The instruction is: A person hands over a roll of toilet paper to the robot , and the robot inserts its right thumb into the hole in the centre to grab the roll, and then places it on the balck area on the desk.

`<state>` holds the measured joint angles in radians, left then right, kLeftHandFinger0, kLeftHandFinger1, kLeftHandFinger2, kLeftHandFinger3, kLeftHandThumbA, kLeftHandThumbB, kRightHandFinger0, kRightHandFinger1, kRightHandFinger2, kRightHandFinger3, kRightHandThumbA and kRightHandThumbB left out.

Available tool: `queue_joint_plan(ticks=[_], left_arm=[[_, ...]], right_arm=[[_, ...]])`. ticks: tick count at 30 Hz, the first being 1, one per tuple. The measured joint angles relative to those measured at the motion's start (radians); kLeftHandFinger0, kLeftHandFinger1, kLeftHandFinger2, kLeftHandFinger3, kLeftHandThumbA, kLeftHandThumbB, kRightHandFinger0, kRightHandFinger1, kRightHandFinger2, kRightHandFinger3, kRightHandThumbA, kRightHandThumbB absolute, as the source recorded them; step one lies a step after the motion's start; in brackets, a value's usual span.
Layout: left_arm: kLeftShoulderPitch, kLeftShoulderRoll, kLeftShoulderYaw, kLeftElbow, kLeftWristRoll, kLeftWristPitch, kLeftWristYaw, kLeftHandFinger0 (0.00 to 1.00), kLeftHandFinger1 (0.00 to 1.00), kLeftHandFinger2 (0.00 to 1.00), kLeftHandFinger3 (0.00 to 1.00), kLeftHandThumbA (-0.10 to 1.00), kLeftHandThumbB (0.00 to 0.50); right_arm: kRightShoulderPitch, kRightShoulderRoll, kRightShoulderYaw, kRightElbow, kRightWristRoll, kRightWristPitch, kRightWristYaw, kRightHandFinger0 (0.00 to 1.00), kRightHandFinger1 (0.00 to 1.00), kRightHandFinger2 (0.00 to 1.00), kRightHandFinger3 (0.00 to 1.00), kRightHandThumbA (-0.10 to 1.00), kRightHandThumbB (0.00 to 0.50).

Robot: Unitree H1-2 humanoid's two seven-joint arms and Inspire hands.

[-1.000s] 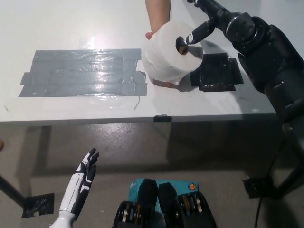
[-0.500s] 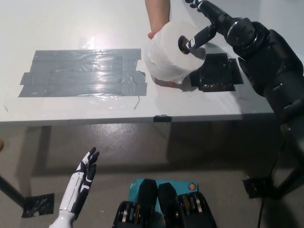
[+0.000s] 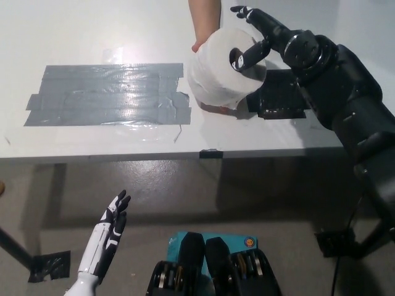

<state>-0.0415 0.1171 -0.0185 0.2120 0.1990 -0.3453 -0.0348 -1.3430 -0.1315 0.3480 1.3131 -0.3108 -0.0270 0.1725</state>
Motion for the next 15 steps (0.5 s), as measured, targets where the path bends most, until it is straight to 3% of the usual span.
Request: queue_joint_plan(ticks=[15], left_arm=[[-0.004,0.0,-0.006,-0.001,0.012,0.0,0.0,1.0,1.0,1.0,1.0,1.0,0.179]], right_arm=[[-0.033,0.013,0.052,0.057,-0.051,0.009,-0.009,1.0,1.0,1.0,1.0,1.0,0.303]])
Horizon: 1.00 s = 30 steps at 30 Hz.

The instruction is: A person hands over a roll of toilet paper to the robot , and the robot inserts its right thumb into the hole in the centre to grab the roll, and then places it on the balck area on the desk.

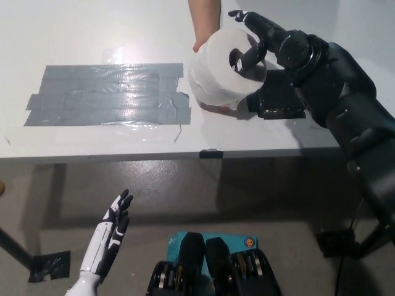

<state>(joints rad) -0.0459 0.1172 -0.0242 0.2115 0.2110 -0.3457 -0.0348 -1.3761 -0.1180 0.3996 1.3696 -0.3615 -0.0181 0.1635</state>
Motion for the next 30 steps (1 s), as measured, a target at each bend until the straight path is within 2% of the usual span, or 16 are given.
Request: queue_joint_plan(ticks=[11,15,16,18,21,23,27,30], left_arm=[[-0.009,0.0,-0.004,0.0,0.002,-0.003,0.0,1.0,1.0,1.0,1.0,1.0,0.178],[-0.009,0.0,-0.005,0.0,0.003,-0.003,0.0,1.0,1.0,1.0,1.0,1.0,0.184],[-0.009,0.0,-0.005,0.0,0.003,-0.003,0.0,1.0,1.0,1.0,1.0,1.0,0.186],[-0.009,0.0,-0.006,-0.001,0.003,-0.003,0.0,1.0,1.0,1.0,1.0,1.0,0.181],[-0.01,0.0,-0.008,-0.001,0.007,-0.003,0.0,1.0,1.0,1.0,1.0,1.0,0.185],[-0.01,0.0,-0.01,-0.001,0.012,-0.004,0.0,1.0,1.0,1.0,1.0,1.0,0.189],[-0.011,0.0,-0.014,-0.005,0.019,-0.004,0.0,1.0,1.0,1.0,1.0,1.0,0.191],[-0.011,0.0,-0.014,-0.01,0.02,-0.004,0.0,1.0,1.0,1.0,1.0,1.0,0.188]], right_arm=[[-0.022,0.005,0.013,0.017,-0.027,0.001,-0.025,1.0,1.0,1.0,1.0,1.0,0.283],[-0.027,0.009,0.016,0.024,-0.034,0.003,-0.045,1.0,1.0,1.0,1.0,0.96,0.27],[-0.027,0.009,0.016,0.024,-0.035,0.004,-0.047,1.0,1.0,1.0,1.0,1.0,0.275],[-0.034,0.01,0.015,0.024,-0.038,0.005,-0.059,1.0,1.0,1.0,1.0,0.92,0.251],[-0.046,0.01,0.01,0.024,-0.038,0.003,-0.079,1.0,1.0,1.0,1.0,0.9,0.224],[-0.055,0.011,0.01,0.024,-0.04,0.002,-0.092,1.0,1.0,1.0,1.0,0.86,0.228],[-0.07,0.014,0.01,0.028,-0.046,-0.001,-0.119,1.0,1.0,1.0,1.0,0.87,0.213],[-0.073,0.022,0.012,0.031,-0.049,-0.001,-0.132,1.0,1.0,1.0,1.0,0.81,0.217]])
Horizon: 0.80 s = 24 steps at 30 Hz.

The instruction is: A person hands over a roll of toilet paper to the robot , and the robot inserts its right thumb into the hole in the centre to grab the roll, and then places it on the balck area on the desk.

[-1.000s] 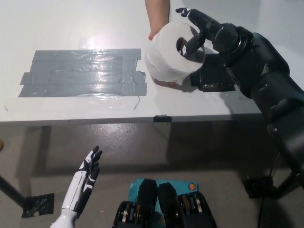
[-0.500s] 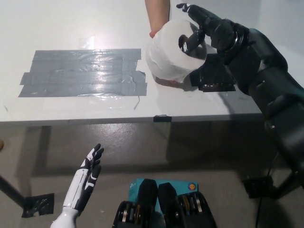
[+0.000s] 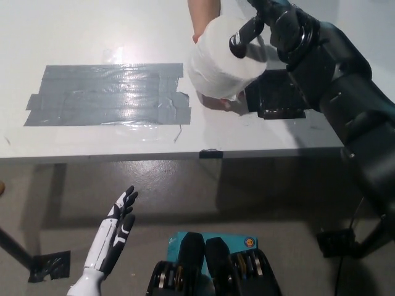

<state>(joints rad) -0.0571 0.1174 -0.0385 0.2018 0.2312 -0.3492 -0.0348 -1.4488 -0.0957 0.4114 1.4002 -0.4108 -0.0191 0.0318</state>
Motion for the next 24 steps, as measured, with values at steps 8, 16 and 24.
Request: queue_joint_plan(ticks=[8,16,24], left_arm=[[0.0,0.0,-0.001,-0.005,0.002,0.0,0.0,1.0,1.0,1.0,1.0,1.0,0.19],[-0.003,0.0,-0.001,-0.016,0.003,0.0,0.0,1.0,1.0,1.0,1.0,1.0,0.202],[-0.019,0.001,-0.002,-0.023,0.003,0.0,0.0,1.0,1.0,1.0,1.0,1.0,0.205]], right_arm=[[0.007,0.014,0.002,0.017,-0.001,-0.001,-0.015,1.0,1.0,1.0,1.0,0.57,0.223],[0.037,0.018,0.006,0.026,-0.002,0.0,-0.016,1.0,1.0,1.0,1.0,0.57,0.256],[0.042,0.018,0.043,0.037,-0.018,0.023,0.031,1.0,1.0,1.0,1.0,0.58,0.406]])
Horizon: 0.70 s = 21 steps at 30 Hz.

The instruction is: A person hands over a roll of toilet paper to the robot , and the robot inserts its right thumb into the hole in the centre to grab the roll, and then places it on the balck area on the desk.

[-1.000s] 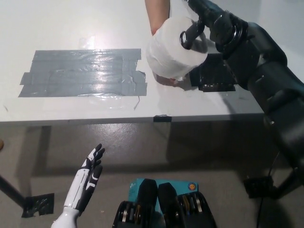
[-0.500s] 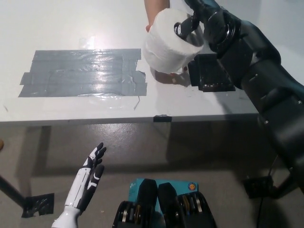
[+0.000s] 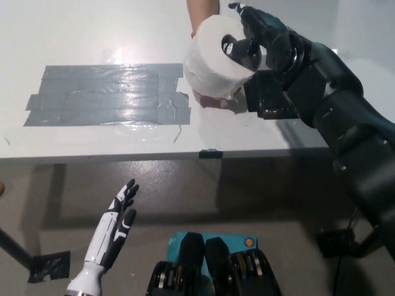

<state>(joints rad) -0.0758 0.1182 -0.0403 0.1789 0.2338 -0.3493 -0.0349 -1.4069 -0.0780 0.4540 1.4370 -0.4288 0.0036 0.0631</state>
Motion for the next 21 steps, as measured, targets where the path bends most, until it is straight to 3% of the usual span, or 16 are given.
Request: queue_joint_plan(ticks=[3,4,11,16,17,18,19,20,21], left_arm=[[-0.001,0.0,0.0,-0.001,0.0,0.0,0.0,1.0,1.0,1.0,1.0,1.0,0.208],[-0.001,0.0,0.0,-0.001,0.0,0.0,0.0,1.0,1.0,1.0,1.0,1.0,0.206],[-0.006,0.001,-0.001,-0.001,0.002,0.001,0.0,1.0,1.0,1.0,1.0,1.0,0.204],[-0.009,0.001,-0.001,-0.001,0.002,0.002,-0.001,1.0,1.0,1.0,1.0,1.0,0.21],[-0.009,0.001,-0.001,-0.001,0.002,0.002,-0.001,1.0,1.0,1.0,1.0,1.0,0.208],[-0.01,0.001,-0.001,-0.001,0.002,0.002,-0.001,1.0,1.0,1.0,1.0,1.0,0.208],[-0.011,0.001,-0.001,-0.001,0.002,0.002,-0.001,1.0,1.0,1.0,1.0,1.0,0.2],[-0.012,0.001,-0.001,-0.001,0.002,0.002,-0.001,1.0,1.0,1.0,1.0,1.0,0.196],[-0.014,0.001,-0.002,-0.001,0.002,0.002,-0.001,1.0,1.0,1.0,1.0,1.0,0.196]], right_arm=[[0.0,0.0,0.013,0.003,-0.004,0.022,0.04,1.0,1.0,1.0,1.0,0.58,0.453],[0.0,-0.001,0.016,0.004,-0.006,0.029,0.055,1.0,1.0,1.0,1.0,0.62,0.497],[-0.001,-0.012,0.022,0.004,-0.005,0.075,0.162,1.0,1.0,1.0,1.0,0.61,0.5],[-0.002,-0.029,0.024,0.004,-0.005,0.102,0.223,1.0,1.0,1.0,1.0,0.52,0.5],[-0.002,-0.032,0.024,0.004,-0.005,0.108,0.236,0.51,0.7,0.89,1.0,0.34,0.44],[-0.003,-0.035,0.024,0.004,-0.005,0.116,0.251,0.51,0.7,0.89,1.0,0.34,0.44],[-0.003,-0.038,0.025,0.004,-0.006,0.126,0.266,0.03,0.17,0.4,0.88,0.24,0.374],[-0.003,-0.04,0.025,0.005,-0.006,0.131,0.276,0.0,0.25,0.53,0.65,-0.08,0.328],[-0.003,-0.042,0.034,0.005,-0.009,0.136,0.288,0.0,0.25,0.53,0.65,-0.08,0.328]])
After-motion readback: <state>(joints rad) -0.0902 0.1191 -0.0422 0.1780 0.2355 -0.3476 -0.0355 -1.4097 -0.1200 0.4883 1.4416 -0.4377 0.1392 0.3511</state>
